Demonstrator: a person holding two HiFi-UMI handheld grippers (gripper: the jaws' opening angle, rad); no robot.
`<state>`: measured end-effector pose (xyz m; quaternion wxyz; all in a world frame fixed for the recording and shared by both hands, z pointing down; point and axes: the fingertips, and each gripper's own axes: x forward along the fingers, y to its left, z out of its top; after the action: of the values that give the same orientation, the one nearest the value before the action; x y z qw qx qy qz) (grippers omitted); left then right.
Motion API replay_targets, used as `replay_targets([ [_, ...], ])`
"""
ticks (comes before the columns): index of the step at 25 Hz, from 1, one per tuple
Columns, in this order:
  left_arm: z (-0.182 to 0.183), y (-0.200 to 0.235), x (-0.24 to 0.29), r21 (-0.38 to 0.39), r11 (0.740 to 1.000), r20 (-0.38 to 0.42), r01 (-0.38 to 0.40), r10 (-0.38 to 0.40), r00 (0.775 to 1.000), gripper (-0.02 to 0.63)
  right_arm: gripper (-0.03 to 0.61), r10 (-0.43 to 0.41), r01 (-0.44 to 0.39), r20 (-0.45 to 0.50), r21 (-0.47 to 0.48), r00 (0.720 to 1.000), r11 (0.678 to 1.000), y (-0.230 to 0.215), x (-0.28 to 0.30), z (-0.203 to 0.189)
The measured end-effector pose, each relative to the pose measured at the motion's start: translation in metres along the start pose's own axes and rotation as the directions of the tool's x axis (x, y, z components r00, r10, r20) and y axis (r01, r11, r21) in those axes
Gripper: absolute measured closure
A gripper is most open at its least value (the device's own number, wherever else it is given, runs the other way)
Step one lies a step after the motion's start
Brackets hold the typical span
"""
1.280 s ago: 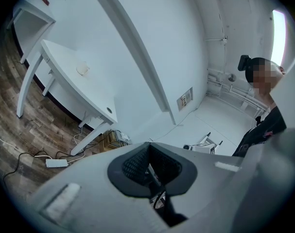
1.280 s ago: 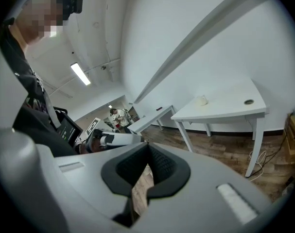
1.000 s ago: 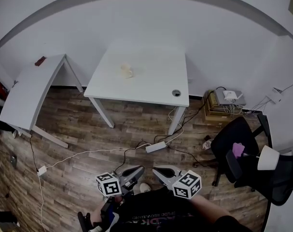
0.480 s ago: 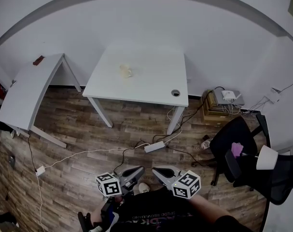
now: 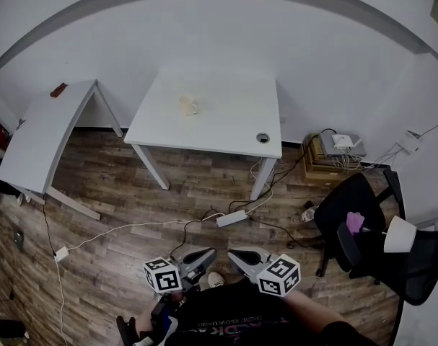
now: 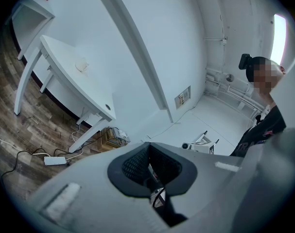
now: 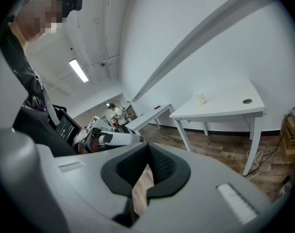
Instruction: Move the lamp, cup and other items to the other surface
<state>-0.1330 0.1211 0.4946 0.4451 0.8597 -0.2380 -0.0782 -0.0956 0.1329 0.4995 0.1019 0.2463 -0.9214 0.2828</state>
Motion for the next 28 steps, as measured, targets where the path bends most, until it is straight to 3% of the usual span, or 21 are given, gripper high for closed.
replay_targets([
  [11, -0.004, -0.013, 0.007, 0.03, 0.998, -0.014, 0.054, -0.053, 0.998, 0.615, 0.574, -0.019, 0.019, 0.023, 0.005, 1.0, 1.0, -0.001, -0.01, 0.001],
  [28, -0.007, -0.014, 0.008, -0.008, 0.999, -0.008, 0.051, -0.051, 0.999, 0.615, 0.572, -0.035, 0.034, 0.061, 0.017, 0.998, 0.999, -0.001, -0.022, 0.002],
])
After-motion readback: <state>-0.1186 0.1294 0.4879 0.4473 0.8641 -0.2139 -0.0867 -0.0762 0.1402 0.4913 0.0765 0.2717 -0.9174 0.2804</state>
